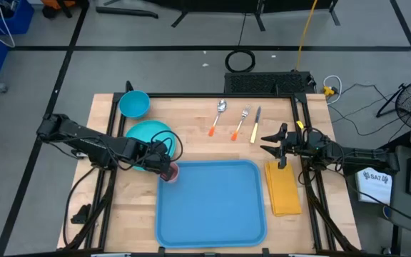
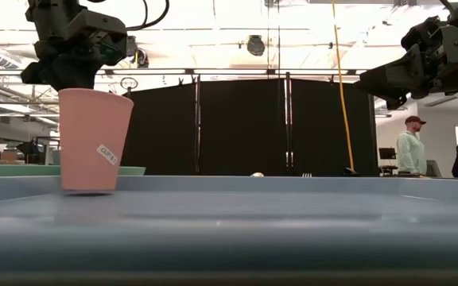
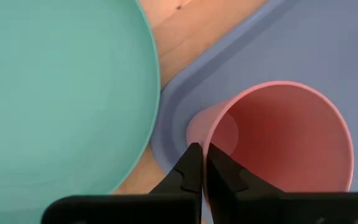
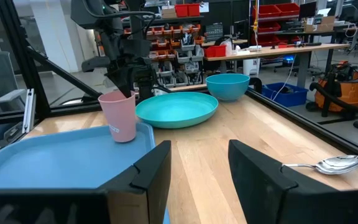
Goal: Set up tray
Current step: Put the pink cup on the blue tray, then put the blue plate on the blue tray at the bottom of the pink cup
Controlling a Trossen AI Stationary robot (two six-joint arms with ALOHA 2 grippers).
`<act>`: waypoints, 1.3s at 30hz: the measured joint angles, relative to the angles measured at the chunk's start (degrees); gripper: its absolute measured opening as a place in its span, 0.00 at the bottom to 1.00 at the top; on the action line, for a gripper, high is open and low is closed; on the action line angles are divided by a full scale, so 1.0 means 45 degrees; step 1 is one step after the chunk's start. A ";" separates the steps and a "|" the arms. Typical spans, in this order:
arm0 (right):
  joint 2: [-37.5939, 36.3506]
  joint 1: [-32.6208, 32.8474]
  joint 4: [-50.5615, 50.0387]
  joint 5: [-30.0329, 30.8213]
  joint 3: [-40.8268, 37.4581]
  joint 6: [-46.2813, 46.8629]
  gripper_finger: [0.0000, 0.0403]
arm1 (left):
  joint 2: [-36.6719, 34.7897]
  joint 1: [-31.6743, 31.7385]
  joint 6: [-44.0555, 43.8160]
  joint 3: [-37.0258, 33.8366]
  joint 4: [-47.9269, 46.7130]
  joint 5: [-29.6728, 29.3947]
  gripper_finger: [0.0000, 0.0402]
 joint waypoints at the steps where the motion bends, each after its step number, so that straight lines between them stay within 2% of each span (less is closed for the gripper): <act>1: 0.0000 -0.0002 0.0000 0.0002 -0.0002 0.0000 0.38 | 0.0000 0.0000 0.0035 0.0000 0.0130 0.0002 0.04; 5: 0.0000 0.0000 0.0000 -0.0001 -0.0004 0.0000 0.38 | 0.0000 0.0000 0.0220 0.0000 0.0572 -0.0049 0.14; 9: 0.0003 0.0000 0.0000 -0.0004 0.0001 0.0000 0.38 | 0.0000 -0.0005 0.0544 0.0000 0.0525 -0.0281 0.20; 18: 0.0000 -0.0002 -0.0002 -0.0030 0.0001 0.0000 0.38 | -0.0290 0.0157 0.1964 0.0031 0.0175 -0.2177 0.22; 27: 0.0005 0.0000 -0.0016 -0.0035 0.0000 0.0000 0.38 | -0.1681 0.0644 0.2765 0.0277 0.0297 -0.3279 0.22; 31: 0.0005 0.0000 -0.0028 -0.0035 -0.0004 0.0000 0.38 | -0.2265 0.1100 0.2324 0.0277 -0.0136 -0.3923 0.22; 35: 0.0002 -0.0001 -0.0029 -0.0035 -0.0003 -0.0034 0.38 | -0.2622 0.2087 0.1266 0.0277 -0.1304 -0.4026 0.22; 39: 0.0005 -0.0001 -0.0117 -0.0035 -0.0003 -0.0039 0.38 | -0.2657 0.3293 0.0236 0.0277 -0.3598 -0.2793 0.22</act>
